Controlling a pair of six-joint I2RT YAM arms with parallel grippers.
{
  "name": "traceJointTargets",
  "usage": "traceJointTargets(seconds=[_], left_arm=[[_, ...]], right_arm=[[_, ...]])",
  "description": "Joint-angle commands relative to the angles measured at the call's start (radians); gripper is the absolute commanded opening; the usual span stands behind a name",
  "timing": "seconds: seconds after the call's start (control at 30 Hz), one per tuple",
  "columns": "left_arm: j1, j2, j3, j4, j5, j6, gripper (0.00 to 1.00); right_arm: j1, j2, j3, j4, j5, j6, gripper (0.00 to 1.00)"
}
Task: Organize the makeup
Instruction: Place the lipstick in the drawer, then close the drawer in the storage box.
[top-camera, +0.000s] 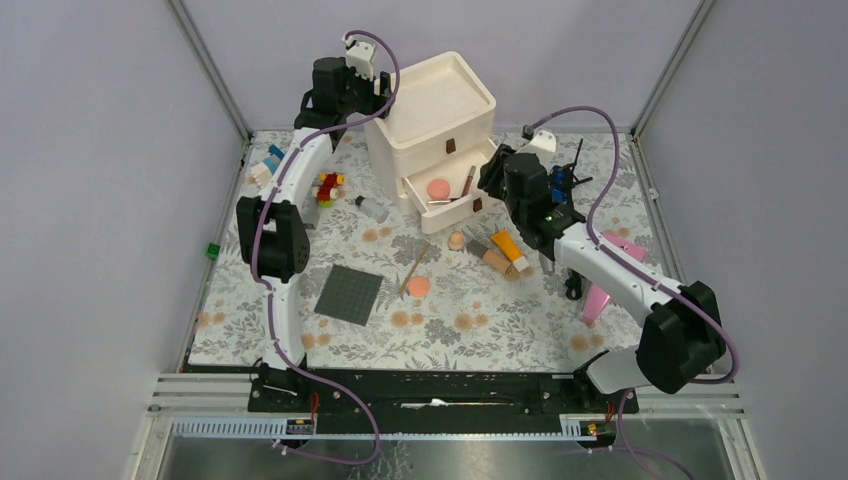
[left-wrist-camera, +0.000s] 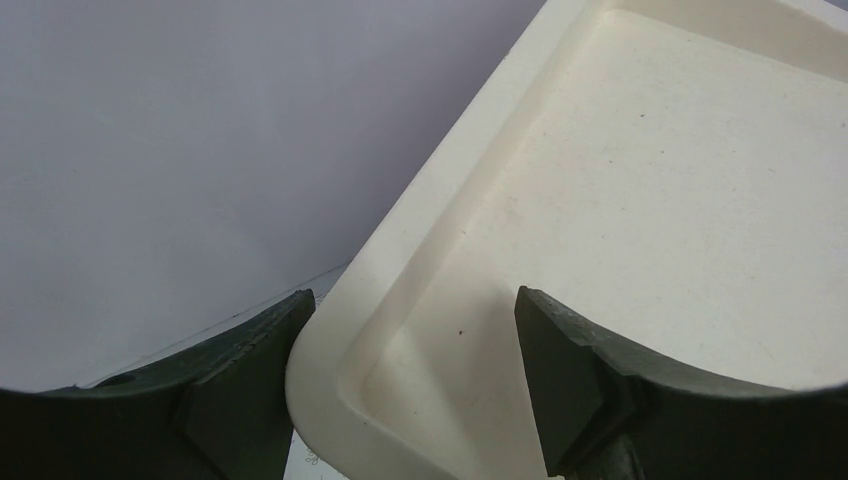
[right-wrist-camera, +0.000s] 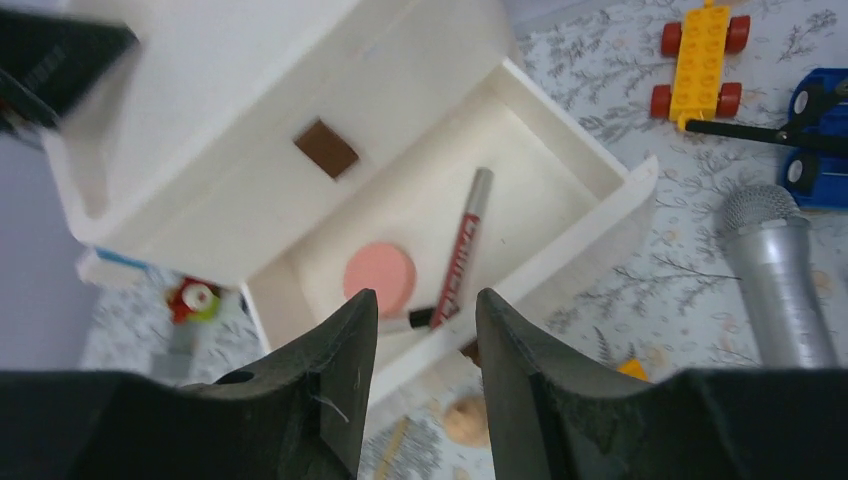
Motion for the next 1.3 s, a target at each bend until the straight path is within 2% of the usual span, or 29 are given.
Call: traceJointTargets(seconds=[0.0,0.03,0.1,0.13,0.23,0.57,0.97,1.27], left_arm=[[-0.018,0.023,-0.035,-0.062,-0.010,0.031,0.75],[-0.019,0.023,-0.036,-0.062,-0.009,0.031,0.75],[-0.019,0.023,-0.036,-0.062,-0.008,0.030,0.75],[-0.019,0.023,-0.036,-0.061,-0.008,0.030,0.75],[-0.019,0.023,-0.035,-0.061,-0.009,0.030,0.75],[-0.019,0.027,-0.035,-0.067,-0.023,0.043,0.75],[-0.019,0.020,-0.047,-0.062,-0.027,0.048,0.75],[-0.019,0.028,-0.044,-0.063,-0.024,0.047,0.75]], right_arm=[[0.007,-0.029,-0.067,-0.079,-0.131,-0.219,0.48],[0.006,-0.026,-0.071,-0.088,-0.157,-0.248,0.49],[0.006,-0.008,-0.058,-0.132,-0.197,-0.305,0.61],[0.007,0.005,-0.041,-0.176,-0.204,-0.324,0.64],[0.005,0.046,0.006,-0.238,-0.218,-0.372,0.66],[-0.035,0.211,0.080,-0.182,-0.296,-0.424,0.56],[-0.068,0.277,0.096,0.116,-0.348,-0.447,0.57],[-0.068,0.354,0.186,0.136,-0.362,-0.435,0.57]])
